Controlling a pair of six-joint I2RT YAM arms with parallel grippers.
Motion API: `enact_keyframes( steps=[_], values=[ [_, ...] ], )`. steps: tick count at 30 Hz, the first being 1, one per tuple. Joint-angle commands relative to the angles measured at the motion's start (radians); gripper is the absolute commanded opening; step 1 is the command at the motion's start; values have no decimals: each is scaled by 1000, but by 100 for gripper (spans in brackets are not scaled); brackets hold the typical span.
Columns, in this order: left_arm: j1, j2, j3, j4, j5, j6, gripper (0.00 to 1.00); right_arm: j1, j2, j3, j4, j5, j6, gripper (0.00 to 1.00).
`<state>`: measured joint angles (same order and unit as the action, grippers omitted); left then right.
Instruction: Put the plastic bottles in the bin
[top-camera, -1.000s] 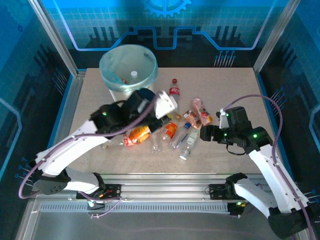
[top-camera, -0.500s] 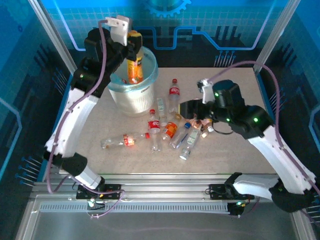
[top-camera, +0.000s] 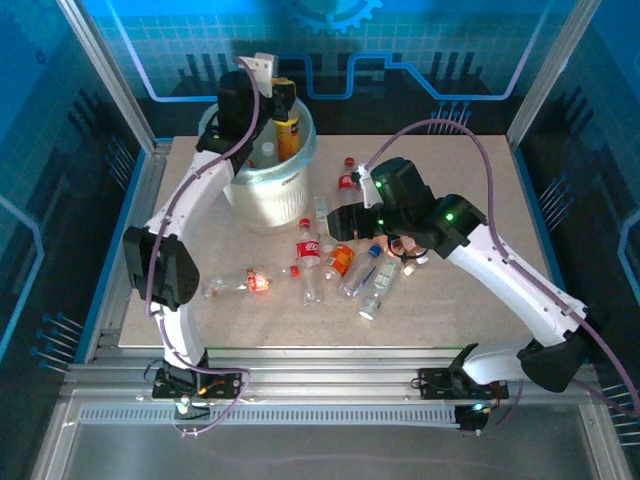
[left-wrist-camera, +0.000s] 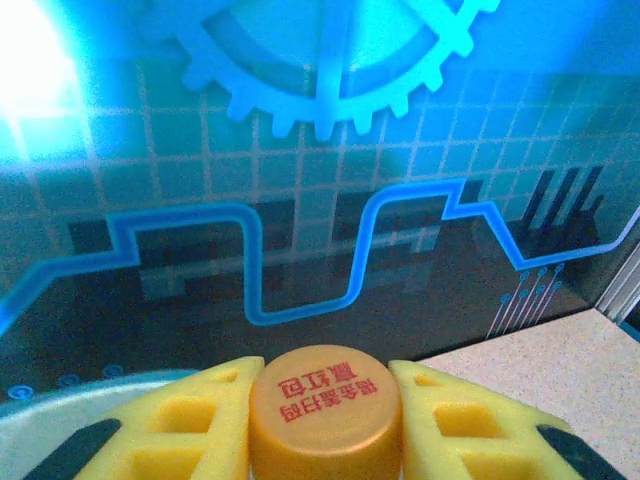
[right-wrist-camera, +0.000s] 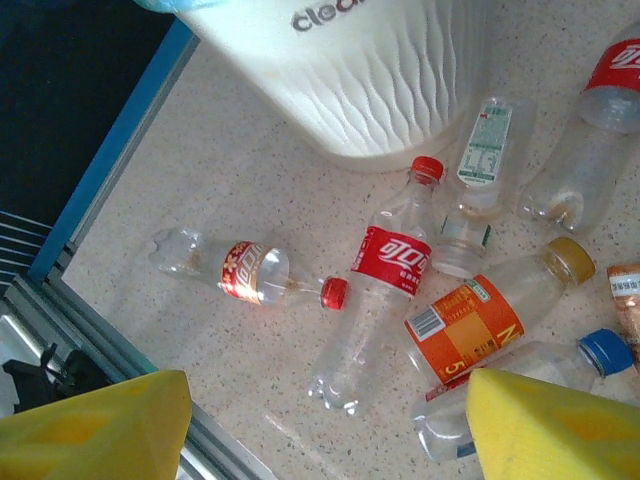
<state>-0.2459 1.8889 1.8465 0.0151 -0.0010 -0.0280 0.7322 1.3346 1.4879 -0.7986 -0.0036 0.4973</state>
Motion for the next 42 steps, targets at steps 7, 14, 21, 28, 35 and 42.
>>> enact_keyframes(
  steps=[7, 14, 21, 28, 35, 42],
  values=[
    [-1, -17, -184, 243, 27, -13, 0, -7, -64, -76, 25, 15, 11, 74],
    [6, -3, -268, 252, 28, -12, 0, -13, -79, -117, 34, 11, 24, 74],
    [22, 16, -240, 177, 12, -39, 11, -16, -97, -133, 21, 25, 30, 74],
    [41, -36, -211, 159, 12, -76, 54, -15, -112, -136, 22, 19, 41, 74],
    [45, -102, -165, 122, 27, -84, 59, -13, -124, -142, 20, 15, 59, 74],
    [45, -172, -84, 17, 50, -93, 58, -3, -155, -149, 5, 12, 84, 74]
  ],
)
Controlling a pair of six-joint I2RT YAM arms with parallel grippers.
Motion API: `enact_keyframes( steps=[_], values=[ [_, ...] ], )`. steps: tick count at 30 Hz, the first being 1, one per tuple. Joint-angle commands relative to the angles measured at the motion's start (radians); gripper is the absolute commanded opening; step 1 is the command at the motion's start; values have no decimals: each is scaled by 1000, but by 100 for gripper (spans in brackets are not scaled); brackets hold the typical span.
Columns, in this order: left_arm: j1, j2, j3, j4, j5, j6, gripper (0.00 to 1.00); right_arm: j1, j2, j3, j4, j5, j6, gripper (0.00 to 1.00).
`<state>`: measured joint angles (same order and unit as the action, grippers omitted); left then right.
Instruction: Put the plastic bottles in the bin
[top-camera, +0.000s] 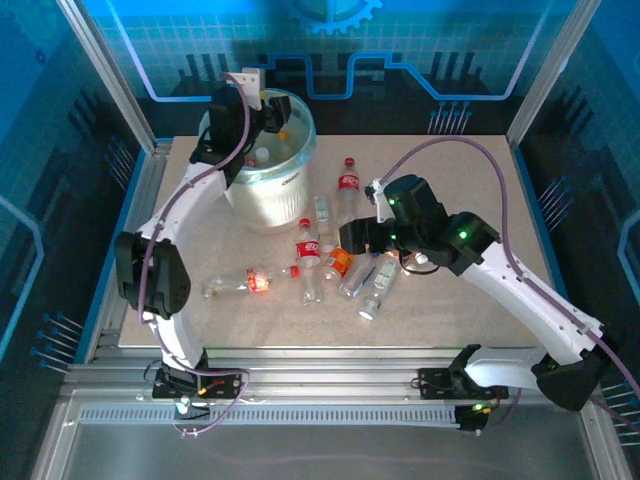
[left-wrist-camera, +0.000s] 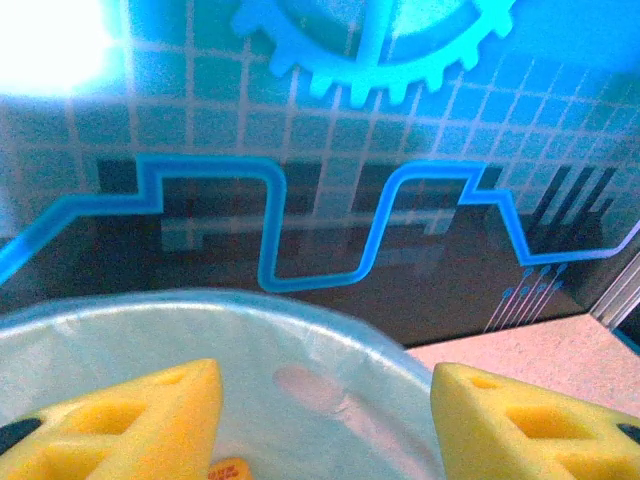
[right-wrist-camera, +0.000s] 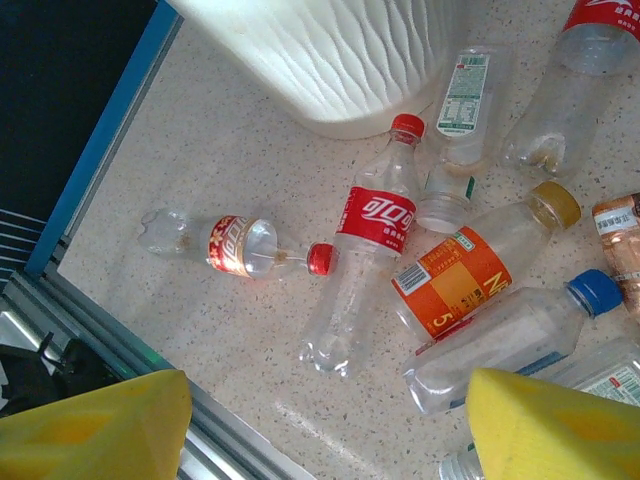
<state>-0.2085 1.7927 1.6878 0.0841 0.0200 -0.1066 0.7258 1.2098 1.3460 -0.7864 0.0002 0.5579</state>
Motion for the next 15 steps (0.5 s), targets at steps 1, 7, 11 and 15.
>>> enact_keyframes(
  steps=[1, 7, 11, 15],
  values=[
    [8, -89, 94, -77, 32, -15, 58, 4, -33, -4, -16, 9, 22, 74],
    [-8, -263, 124, -257, 75, 31, 58, 28, -2, 55, -115, 14, -20, 74],
    [-91, -439, 12, -395, 41, 219, 59, 49, -4, 43, -118, 24, -21, 74],
    [-198, -597, -115, -602, -34, 368, 59, 55, -28, 2, -91, 21, -15, 74]
  ],
)
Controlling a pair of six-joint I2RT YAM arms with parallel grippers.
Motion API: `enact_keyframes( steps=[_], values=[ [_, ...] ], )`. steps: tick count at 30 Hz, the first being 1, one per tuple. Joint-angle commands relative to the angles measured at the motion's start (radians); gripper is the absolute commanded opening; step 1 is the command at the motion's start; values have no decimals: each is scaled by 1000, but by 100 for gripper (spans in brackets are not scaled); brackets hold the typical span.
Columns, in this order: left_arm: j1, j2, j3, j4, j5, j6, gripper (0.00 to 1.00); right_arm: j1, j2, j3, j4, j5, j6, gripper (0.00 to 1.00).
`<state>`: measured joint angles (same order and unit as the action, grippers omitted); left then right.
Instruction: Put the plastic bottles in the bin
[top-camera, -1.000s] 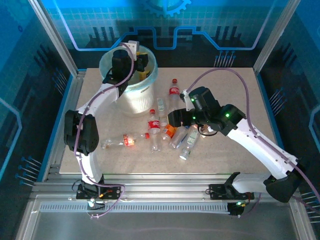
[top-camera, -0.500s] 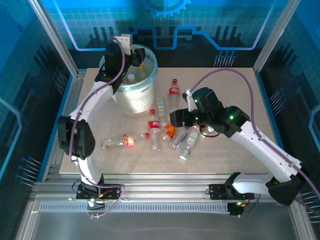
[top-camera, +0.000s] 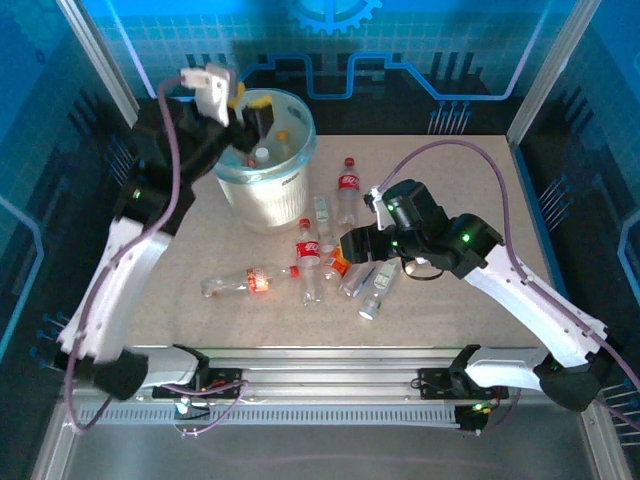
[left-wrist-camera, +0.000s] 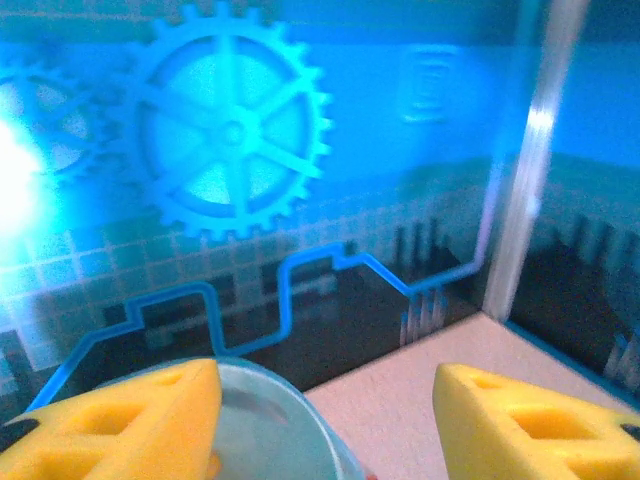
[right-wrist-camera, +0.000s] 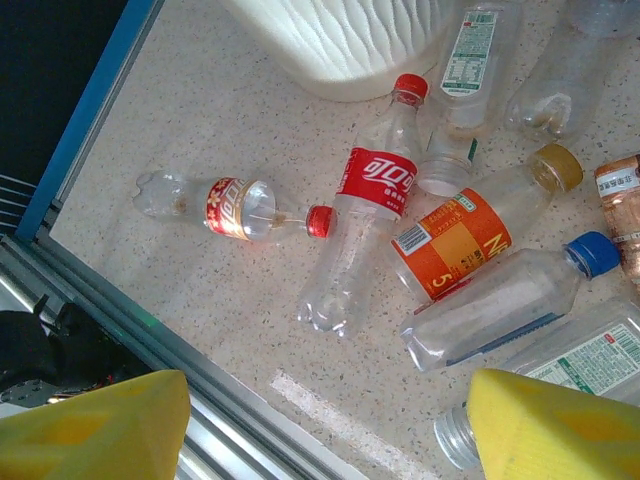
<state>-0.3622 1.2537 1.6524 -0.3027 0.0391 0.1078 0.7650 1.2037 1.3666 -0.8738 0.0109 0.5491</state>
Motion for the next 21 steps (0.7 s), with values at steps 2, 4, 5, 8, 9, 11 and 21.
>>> enact_keyframes(
  steps=[2, 4, 5, 8, 9, 11, 21],
  values=[
    [-76, -130, -165, -315, -51, 169, 60, 22, -29, -41, 5, -1, 0, 73],
    [-113, -201, -261, -369, -69, 177, 59, 38, -32, -60, 5, -4, 3, 73],
    [-132, -240, -311, -387, -71, 178, 58, 51, -32, -77, 7, 3, 7, 73],
    [-188, -341, -453, -426, -65, 185, 57, 103, -32, -147, 45, 38, 31, 73],
    [-200, -364, -482, -436, -66, 184, 57, 118, -31, -173, 66, 41, 42, 73],
    [-229, -396, -559, -461, -94, 154, 54, 154, -24, -221, 108, 44, 73, 72],
    [-254, -268, -772, -452, -132, 165, 55, 284, -18, -326, 167, 117, 178, 71]
  ],
)
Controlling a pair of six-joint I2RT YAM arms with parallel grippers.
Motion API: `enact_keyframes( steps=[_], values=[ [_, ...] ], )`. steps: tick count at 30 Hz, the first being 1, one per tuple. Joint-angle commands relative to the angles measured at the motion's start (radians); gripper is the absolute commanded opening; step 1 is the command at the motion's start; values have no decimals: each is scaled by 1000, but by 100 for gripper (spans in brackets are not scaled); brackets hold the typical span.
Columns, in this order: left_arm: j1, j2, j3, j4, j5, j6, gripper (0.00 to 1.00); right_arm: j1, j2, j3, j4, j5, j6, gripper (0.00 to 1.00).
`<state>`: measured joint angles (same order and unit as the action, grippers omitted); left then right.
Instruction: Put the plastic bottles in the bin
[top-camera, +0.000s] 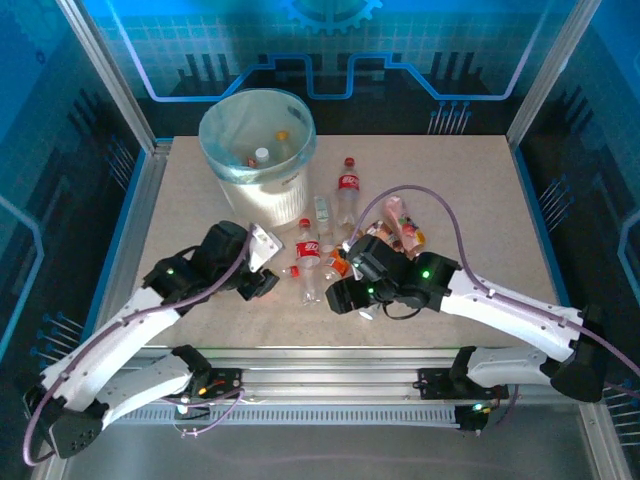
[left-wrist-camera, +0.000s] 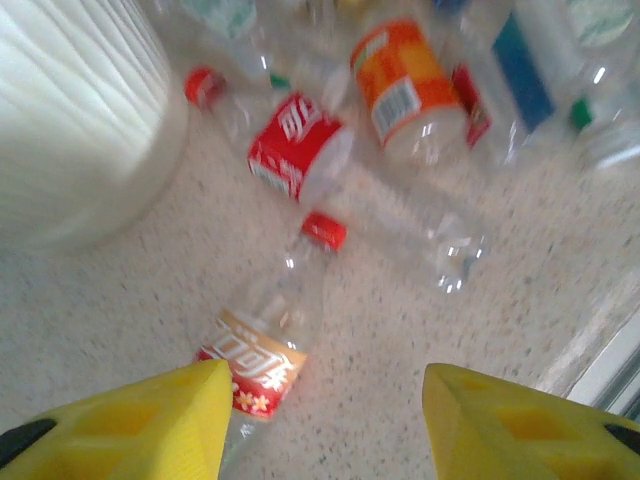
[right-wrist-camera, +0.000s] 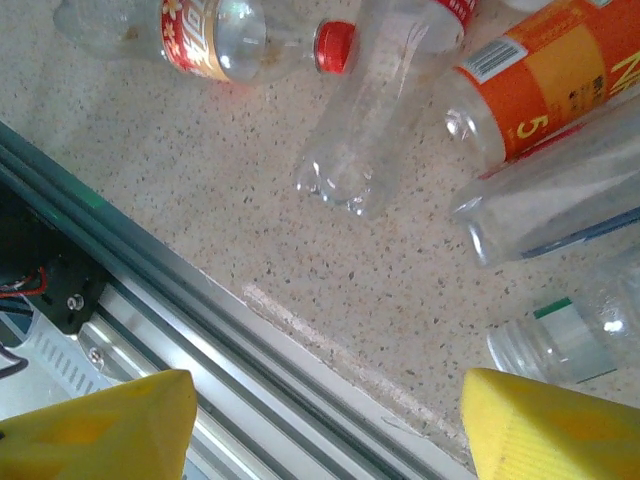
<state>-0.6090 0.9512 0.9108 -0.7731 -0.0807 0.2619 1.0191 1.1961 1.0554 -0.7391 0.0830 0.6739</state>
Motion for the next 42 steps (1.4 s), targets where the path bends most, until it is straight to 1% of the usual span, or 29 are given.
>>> enact_keyframes(
  steps=[1, 4, 9, 11, 14, 21, 24, 30, 42],
  values=[
    [-7, 59, -32, 25, -8, 18, 55, 44, -20, -22, 27, 61, 60, 71],
    [-7, 150, -19, 22, 3, 38, 55, 75, -57, -57, 23, 98, 89, 71],
    [-9, 301, 9, 23, 11, 50, 55, 87, -120, -135, 38, 106, 132, 71],
    [-23, 350, 16, 32, -2, 69, 56, 90, -143, -154, 33, 114, 138, 71],
    [-36, 413, 37, 41, -29, 83, 56, 90, -177, -170, 13, 132, 143, 71],
    [-54, 530, 110, 60, -37, 107, 56, 87, -237, -227, 12, 161, 148, 71],
    [-58, 582, 134, 67, -59, 127, 56, 84, -252, -235, 9, 169, 146, 71],
    [-58, 668, 179, 74, -103, 177, 57, 72, -256, -230, 0, 165, 133, 73],
    [-53, 770, 203, 100, -151, 238, 58, 58, -181, -182, 19, 131, 100, 75]
  ],
)
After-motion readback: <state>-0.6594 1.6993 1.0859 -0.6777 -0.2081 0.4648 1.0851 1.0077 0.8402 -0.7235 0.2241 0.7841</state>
